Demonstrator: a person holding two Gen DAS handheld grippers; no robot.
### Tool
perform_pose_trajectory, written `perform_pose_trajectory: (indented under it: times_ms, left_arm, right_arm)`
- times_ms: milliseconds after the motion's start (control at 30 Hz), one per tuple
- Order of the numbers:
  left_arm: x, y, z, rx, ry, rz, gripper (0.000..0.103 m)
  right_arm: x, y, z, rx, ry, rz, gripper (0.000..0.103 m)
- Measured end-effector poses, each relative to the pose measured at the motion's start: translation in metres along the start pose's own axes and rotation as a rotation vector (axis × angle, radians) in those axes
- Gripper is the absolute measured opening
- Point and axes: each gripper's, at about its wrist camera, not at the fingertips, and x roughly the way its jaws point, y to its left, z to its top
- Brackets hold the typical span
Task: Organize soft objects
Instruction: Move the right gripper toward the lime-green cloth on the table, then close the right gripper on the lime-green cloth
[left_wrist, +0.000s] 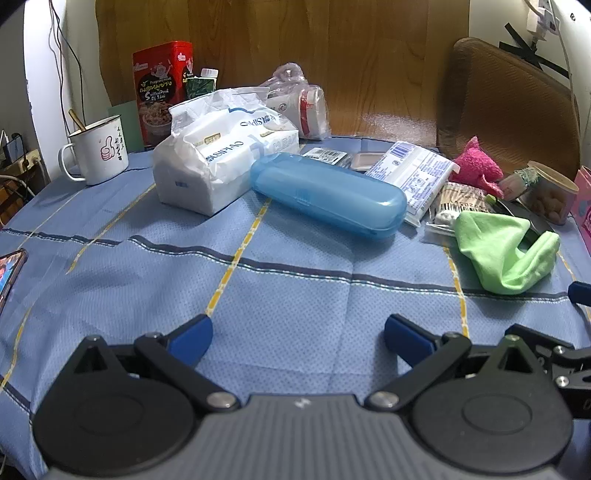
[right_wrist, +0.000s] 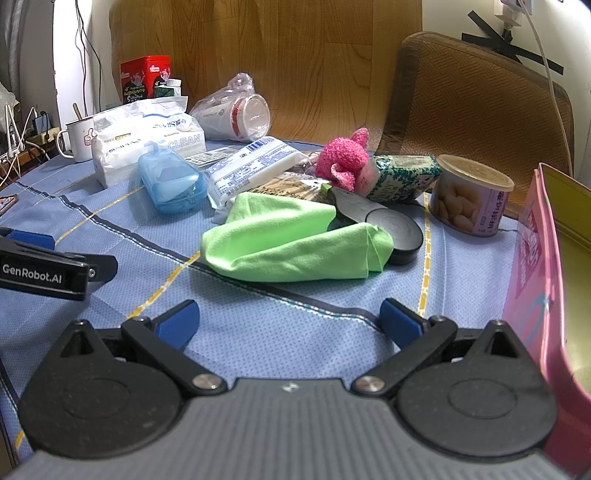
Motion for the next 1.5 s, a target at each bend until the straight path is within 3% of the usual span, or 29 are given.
perform_pose_trajectory:
  times_ms: [467, 700, 867, 967, 1400, 1500]
  left_arm:
    - [0.002, 0.001, 0.001, 0.022, 0.001, -0.019, 0.103]
    - [0.003, 0.003, 0.002, 0.033, -0.008, -0.033, 0.103]
    - [0.003, 0.006, 0.004, 0.042, 0.004, -0.068, 0.103]
    - [0.002, 0.009, 0.007, 0.033, 0.012, -0.119, 0.103]
    - [0.001, 0.011, 0.017, -0.006, 0.038, -0.211, 0.103]
    - [0.000, 0.001, 0.025, -0.001, 0.042, -0.277, 0.102]
  right_arm:
    - [-0.002, 0.003, 0.000, -0.017, -0.011, 0.002, 0.103]
    - [-0.007, 0.012, -0.002, -0.075, -0.062, -0.011, 0.103]
    - [-0.009, 0.015, -0.001, -0.099, -0.091, -0.010, 0.079]
    - [-0.008, 0.016, 0.004, -0.093, -0.118, -0.017, 0.072]
    - [0.007, 0.011, 0.016, -0.088, -0.109, -0.043, 0.072]
    - [0.012, 0.011, 0.017, -0.100, -0.088, -0.068, 0.085]
